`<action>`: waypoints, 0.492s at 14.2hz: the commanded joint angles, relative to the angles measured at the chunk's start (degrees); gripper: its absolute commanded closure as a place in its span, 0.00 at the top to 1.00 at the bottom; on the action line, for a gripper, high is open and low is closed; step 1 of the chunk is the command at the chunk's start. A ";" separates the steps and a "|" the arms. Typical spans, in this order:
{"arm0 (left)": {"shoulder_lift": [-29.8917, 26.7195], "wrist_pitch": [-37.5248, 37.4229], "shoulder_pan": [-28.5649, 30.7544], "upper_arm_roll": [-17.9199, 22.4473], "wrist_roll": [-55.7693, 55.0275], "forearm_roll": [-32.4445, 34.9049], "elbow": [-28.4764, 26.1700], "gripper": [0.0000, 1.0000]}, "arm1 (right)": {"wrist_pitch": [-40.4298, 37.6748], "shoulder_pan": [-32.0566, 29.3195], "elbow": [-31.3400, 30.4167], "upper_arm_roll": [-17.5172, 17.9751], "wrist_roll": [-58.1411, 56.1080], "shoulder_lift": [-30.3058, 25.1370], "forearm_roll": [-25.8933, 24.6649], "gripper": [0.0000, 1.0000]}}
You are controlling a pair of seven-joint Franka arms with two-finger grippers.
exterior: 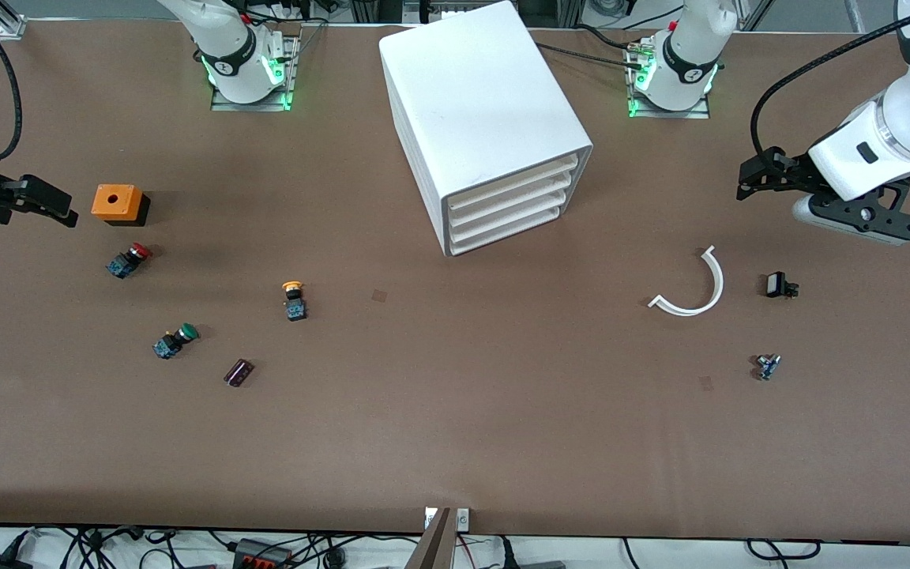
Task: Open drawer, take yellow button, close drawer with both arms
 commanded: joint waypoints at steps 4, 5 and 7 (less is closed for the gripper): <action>1.72 -0.40 -0.08 -0.28 0.59 1.13 2.92 1.00 | 0.80 0.05 -0.97 0.45 -0.87 -0.72 -0.78 1.00; 1.89 -0.40 -0.08 -0.28 0.59 1.04 2.92 1.00 | 0.89 0.05 -0.97 0.45 -0.87 -0.72 -0.78 1.00; 1.90 -0.40 -0.08 -0.28 0.51 1.30 2.84 1.00 | 0.98 0.05 -0.97 0.45 -0.87 -0.37 -0.78 1.00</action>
